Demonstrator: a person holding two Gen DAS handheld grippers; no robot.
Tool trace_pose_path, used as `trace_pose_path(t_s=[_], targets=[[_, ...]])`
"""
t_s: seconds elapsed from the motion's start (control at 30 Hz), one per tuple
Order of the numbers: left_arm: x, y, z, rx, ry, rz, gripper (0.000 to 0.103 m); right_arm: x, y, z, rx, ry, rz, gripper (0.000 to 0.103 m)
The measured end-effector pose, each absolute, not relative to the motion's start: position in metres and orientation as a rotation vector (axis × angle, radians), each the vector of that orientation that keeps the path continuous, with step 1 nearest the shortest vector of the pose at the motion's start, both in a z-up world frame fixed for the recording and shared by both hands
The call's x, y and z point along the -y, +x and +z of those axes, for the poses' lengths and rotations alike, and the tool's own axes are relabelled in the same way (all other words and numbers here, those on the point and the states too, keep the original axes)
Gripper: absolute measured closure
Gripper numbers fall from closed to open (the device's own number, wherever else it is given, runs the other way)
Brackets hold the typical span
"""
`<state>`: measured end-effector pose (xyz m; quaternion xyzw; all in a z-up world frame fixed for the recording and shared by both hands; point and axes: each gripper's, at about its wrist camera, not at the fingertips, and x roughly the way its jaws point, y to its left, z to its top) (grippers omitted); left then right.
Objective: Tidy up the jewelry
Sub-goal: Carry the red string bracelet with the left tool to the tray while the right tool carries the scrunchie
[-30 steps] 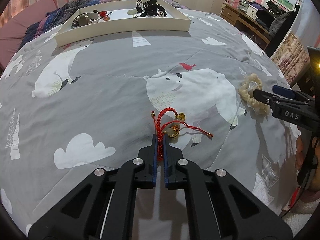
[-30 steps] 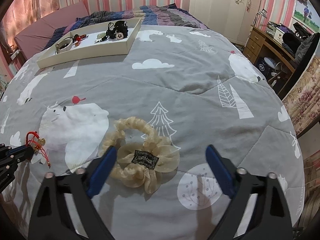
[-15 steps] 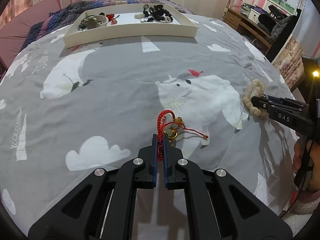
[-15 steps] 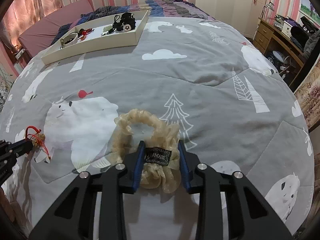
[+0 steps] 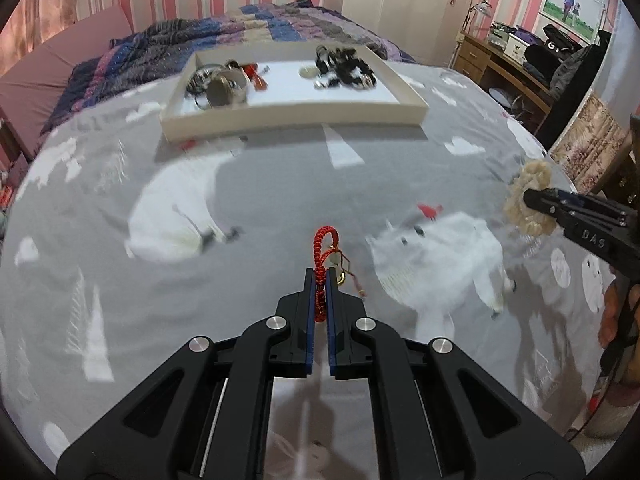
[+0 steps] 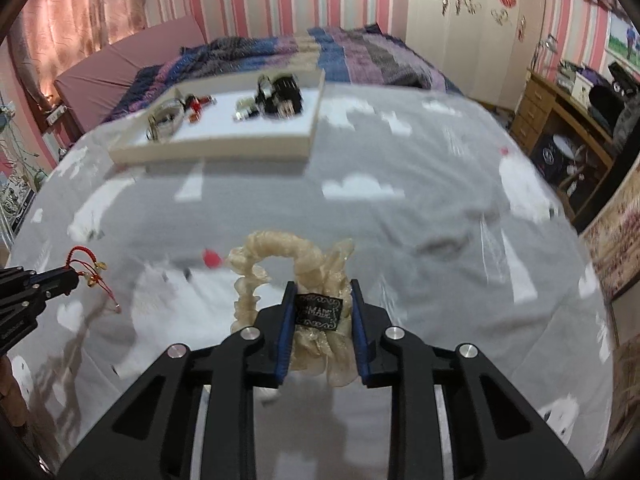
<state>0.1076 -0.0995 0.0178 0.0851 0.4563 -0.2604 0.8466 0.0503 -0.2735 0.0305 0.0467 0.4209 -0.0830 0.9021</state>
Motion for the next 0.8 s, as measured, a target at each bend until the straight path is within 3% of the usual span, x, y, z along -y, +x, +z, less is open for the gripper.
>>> trace_pose_path(t_s=[0.37, 0.8], targets=[[0.108, 0.184, 0.074, -0.878, 0.159, -0.497, 0.101, 0.266, 0.133, 0.078, -0.811, 0.076, -0.126, 0.077], [0.150, 0.293, 0.093, -0.875, 0.172, -0.379, 0.101, 0.256, 0.230, 0.099, -0.800, 0.088, -0.130, 0.077]])
